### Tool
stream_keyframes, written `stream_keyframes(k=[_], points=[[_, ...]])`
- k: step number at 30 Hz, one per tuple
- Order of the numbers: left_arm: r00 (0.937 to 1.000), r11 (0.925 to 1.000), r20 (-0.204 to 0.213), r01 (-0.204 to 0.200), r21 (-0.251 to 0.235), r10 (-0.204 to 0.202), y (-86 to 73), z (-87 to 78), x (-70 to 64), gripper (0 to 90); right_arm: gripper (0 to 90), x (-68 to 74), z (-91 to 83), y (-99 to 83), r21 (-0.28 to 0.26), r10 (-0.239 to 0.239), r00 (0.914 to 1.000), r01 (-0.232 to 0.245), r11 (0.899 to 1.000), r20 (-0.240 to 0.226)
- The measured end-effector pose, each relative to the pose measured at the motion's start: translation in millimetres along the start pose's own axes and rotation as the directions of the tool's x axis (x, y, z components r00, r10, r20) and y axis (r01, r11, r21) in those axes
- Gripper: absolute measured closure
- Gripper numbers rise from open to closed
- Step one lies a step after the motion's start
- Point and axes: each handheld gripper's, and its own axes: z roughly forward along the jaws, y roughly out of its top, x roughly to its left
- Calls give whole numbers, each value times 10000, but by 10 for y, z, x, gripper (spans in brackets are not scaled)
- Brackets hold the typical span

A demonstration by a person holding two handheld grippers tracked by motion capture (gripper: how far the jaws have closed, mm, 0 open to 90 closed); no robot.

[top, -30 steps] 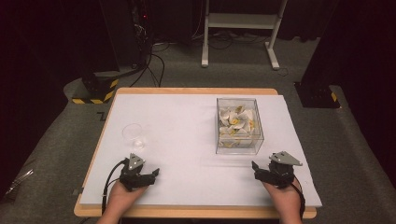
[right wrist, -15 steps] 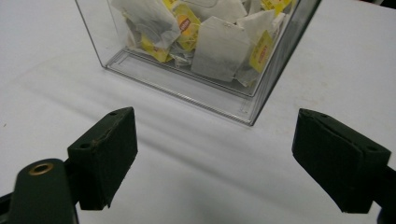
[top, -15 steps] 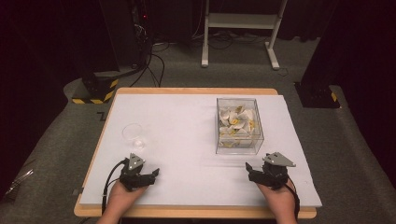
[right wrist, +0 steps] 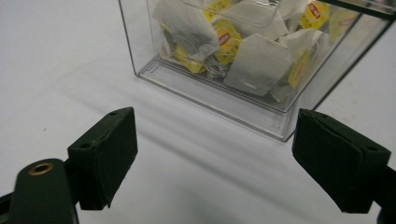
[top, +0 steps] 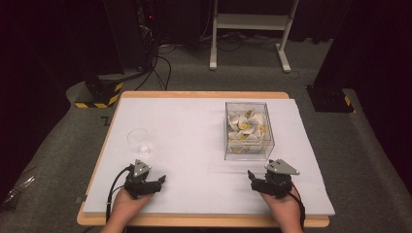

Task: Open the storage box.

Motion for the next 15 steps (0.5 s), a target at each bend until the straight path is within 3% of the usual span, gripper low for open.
stream_keyframes(k=[9,15], points=[[10000,10000,12,-2,-3,2,0,0,1,246,144,170,74,59,-34,-260,9992,259,9997,-302],[10000,10000,12,-3,-1,3,0,0,0,246,145,176,86,75,-94,-224,9992,220,9997,-340]])
